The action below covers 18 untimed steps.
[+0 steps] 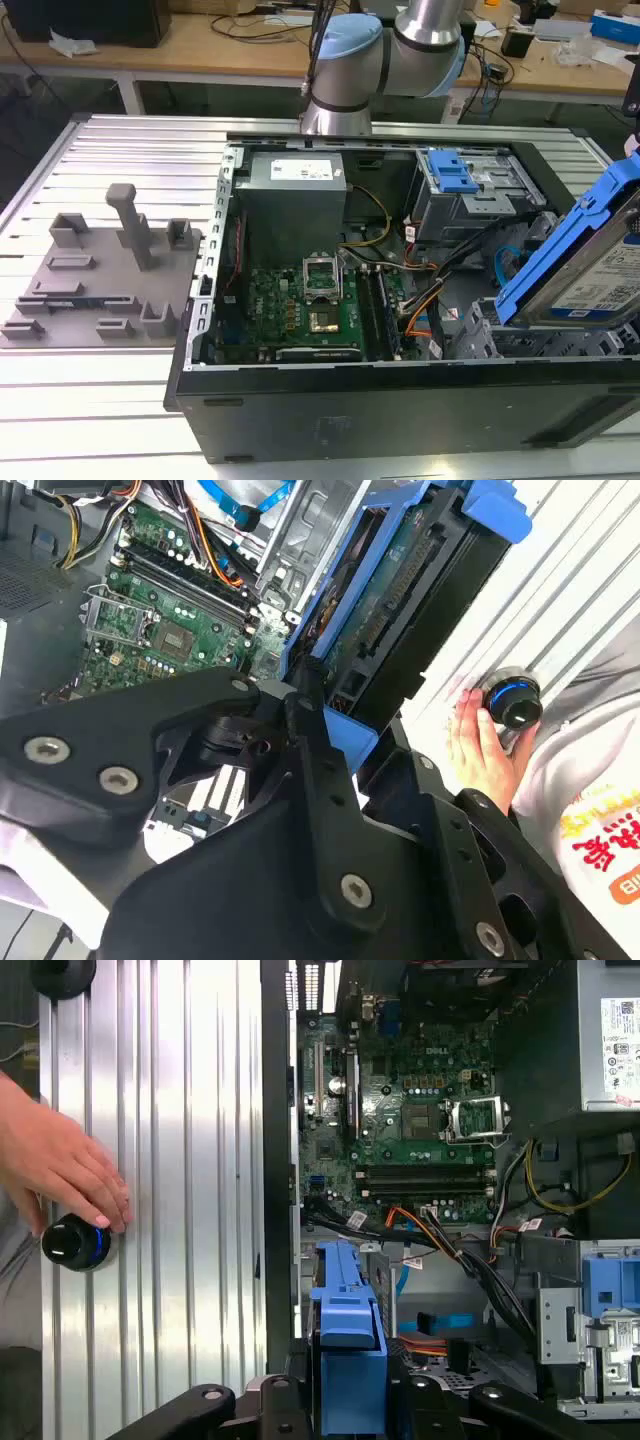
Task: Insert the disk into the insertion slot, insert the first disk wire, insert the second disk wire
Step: 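Insert the disk into the insertion slot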
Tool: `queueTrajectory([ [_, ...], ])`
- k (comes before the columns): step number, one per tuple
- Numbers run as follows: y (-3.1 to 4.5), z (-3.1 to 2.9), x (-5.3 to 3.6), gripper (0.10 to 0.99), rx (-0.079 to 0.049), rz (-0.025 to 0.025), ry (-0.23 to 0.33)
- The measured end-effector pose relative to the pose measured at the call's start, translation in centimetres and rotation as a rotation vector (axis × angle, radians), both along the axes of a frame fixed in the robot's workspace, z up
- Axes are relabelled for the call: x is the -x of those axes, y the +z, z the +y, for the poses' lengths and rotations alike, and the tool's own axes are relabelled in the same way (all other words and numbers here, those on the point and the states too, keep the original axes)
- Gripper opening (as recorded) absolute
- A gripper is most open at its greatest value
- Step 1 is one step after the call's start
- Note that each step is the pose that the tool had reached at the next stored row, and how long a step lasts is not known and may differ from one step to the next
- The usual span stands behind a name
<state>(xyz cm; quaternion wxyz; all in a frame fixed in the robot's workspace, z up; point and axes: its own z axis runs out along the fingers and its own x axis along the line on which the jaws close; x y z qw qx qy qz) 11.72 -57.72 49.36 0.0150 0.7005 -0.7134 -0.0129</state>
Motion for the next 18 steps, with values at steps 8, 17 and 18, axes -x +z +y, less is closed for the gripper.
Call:
queueTrajectory([
  [8, 0.0, 0.0, 0.0, 0.369, 0.0, 0.0, 0.0],
  [17, -0.01, 0.01, 0.18, 0.369, 0.0, -0.0702, 0.001],
  [18, -0.02, 0.01, 0.54, 0.369, -0.001, -0.087, 0.001],
])
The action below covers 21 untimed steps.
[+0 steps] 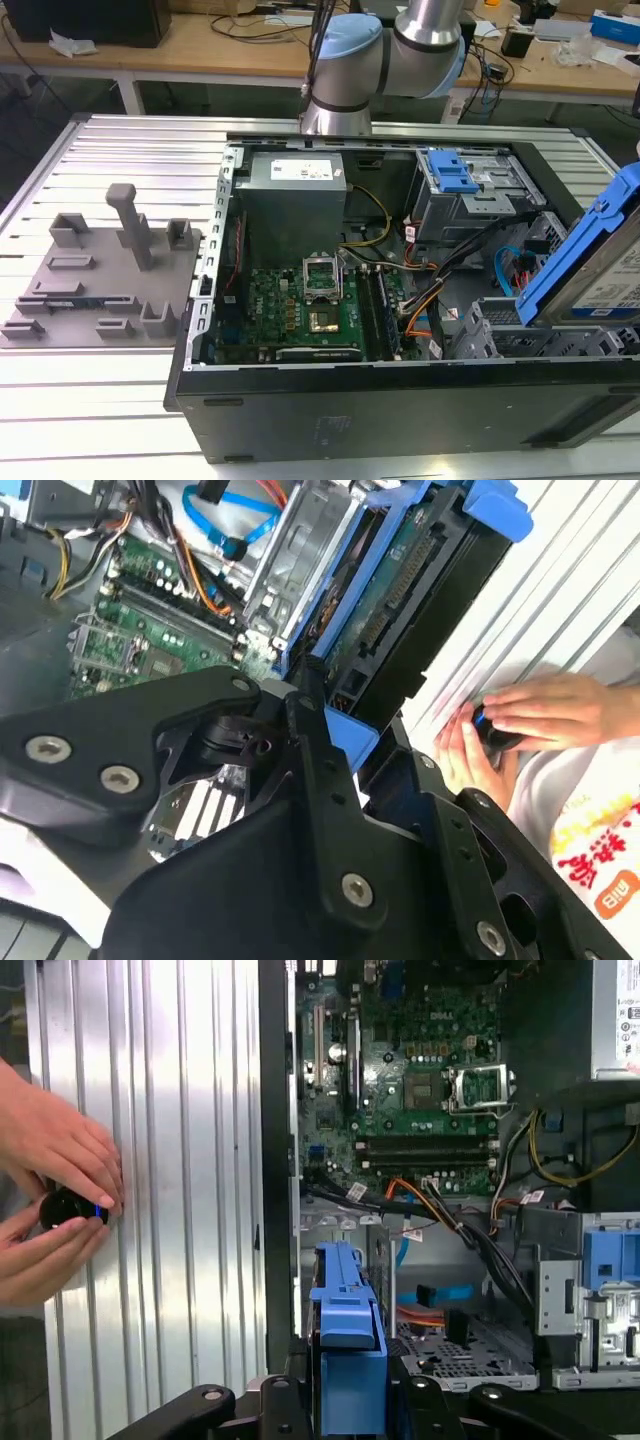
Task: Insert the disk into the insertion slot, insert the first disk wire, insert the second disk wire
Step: 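Insert the disk into the insertion slot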
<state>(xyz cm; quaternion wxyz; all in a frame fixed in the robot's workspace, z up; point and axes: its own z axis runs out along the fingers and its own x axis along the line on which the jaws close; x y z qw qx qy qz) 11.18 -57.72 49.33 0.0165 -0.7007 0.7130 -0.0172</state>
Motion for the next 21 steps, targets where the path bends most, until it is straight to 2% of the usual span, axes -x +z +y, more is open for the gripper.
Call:
queueTrajectory([
  [1, -0.01, -0.01, 0.19, 0.369, -0.004, -0.0019, 0.0],
  [4, -0.02, 0.0, 0.65, 0.369, -0.026, -0.0075, 0.0],
  [5, -0.03, 0.0, 0.82, 0.369, -0.038, -0.0098, 0.0],
  [7, -0.07, 0.0, 0.84, 0.369, -0.058, -0.0109, 0.0],
  [9, -0.09, 0.07, 0.83, 0.369, -0.062, -0.0117, 0.0],
  [10, -0.09, 0.48, 0.83, 0.369, -0.062, -0.0119, 0.0],
  [12, -0.12, 0.87, 0.83, 0.369, -0.062, -0.0121, 0.0],
  [13, -0.15, 1.33, 0.84, 0.369, -0.06, -0.0127, 0.0],
  [17, -0.34, 2.34, 0.83, 0.369, -0.053, -0.0128, 0.0],
  [19, -0.57, 2.99, 0.83, 0.369, -0.034, -0.0128, 0.0],
  [21, -0.85, 3.11, 0.83, 0.369, -0.027, -0.0129, 0.0],
])
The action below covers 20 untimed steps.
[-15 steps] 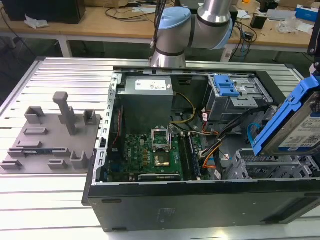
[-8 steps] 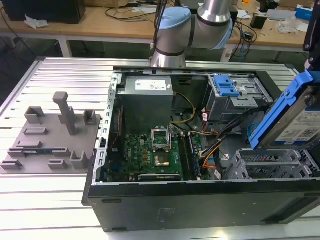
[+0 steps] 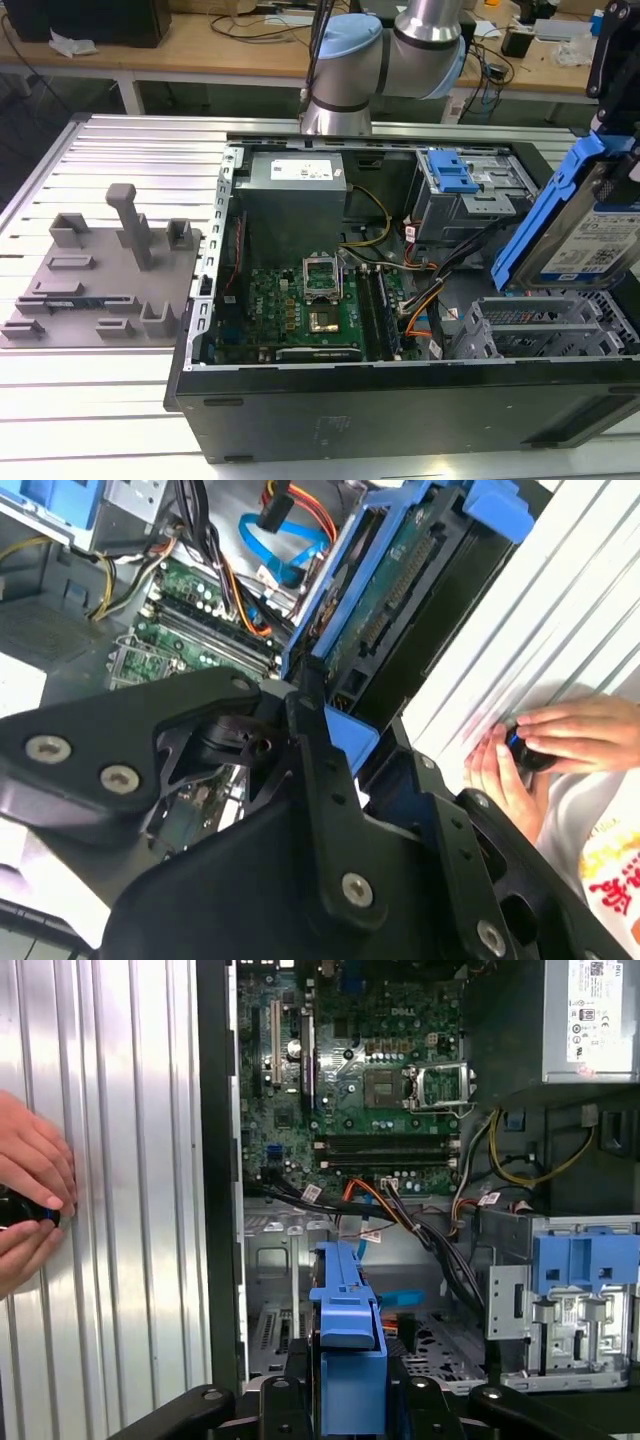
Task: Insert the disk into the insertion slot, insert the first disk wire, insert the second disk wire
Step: 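Insert the disk into the insertion slot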
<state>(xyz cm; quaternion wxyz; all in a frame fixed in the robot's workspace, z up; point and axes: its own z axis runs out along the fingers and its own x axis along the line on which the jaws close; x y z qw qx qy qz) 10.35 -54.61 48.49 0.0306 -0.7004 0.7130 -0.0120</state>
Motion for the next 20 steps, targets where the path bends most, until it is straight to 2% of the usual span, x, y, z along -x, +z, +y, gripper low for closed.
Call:
queueTrajectory([
  [20, -0.25, 0.0, 0.0, 0.369, 0.002, 0.0001, 0.021],
])
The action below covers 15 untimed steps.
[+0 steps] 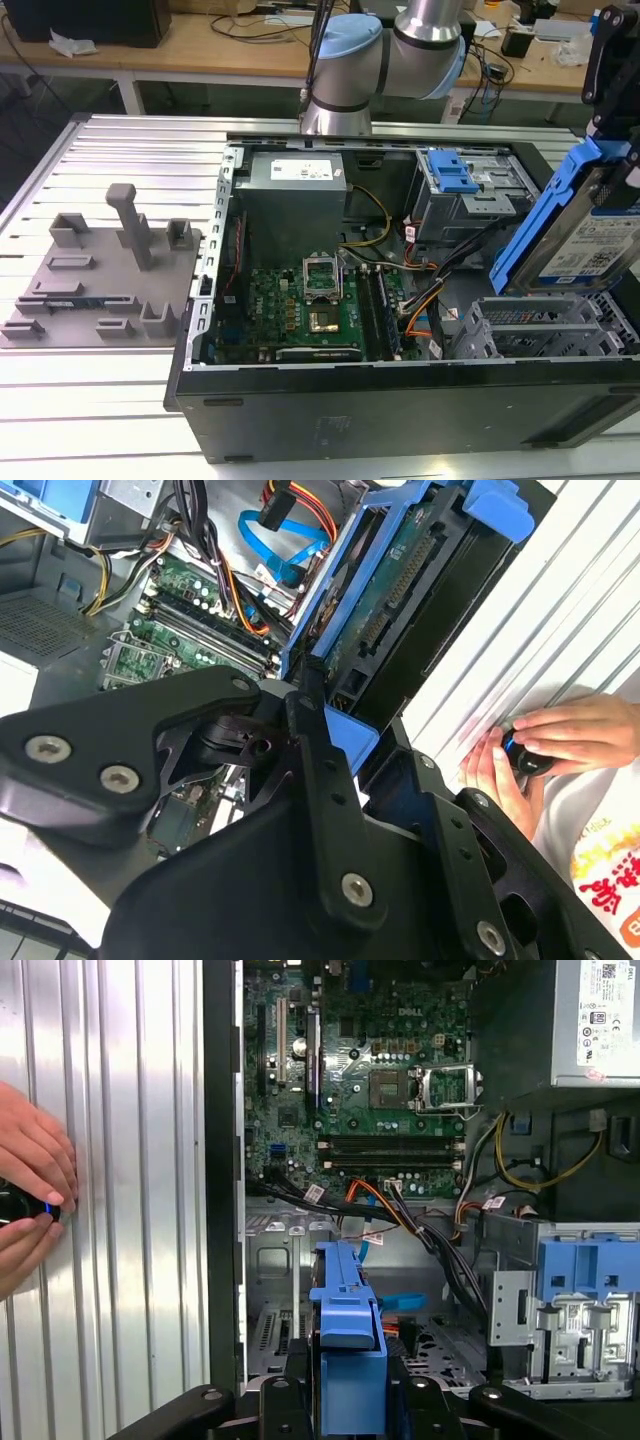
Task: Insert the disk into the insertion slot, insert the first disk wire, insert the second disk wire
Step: 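Insert the disk into the insertion slot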
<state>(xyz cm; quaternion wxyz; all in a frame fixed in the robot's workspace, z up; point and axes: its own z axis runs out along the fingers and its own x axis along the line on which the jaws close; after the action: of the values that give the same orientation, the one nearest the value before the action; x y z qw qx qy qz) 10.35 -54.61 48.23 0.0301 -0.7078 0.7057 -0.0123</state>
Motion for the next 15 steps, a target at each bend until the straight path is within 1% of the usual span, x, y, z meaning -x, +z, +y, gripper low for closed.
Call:
queueTrajectory([
  [6, -0.29, -0.05, -0.03, 0.369, 0.0, 0.0, 0.0],
  [15, -0.99, -0.21, -0.03, 0.369, 0.0, 0.0, 0.0],
])
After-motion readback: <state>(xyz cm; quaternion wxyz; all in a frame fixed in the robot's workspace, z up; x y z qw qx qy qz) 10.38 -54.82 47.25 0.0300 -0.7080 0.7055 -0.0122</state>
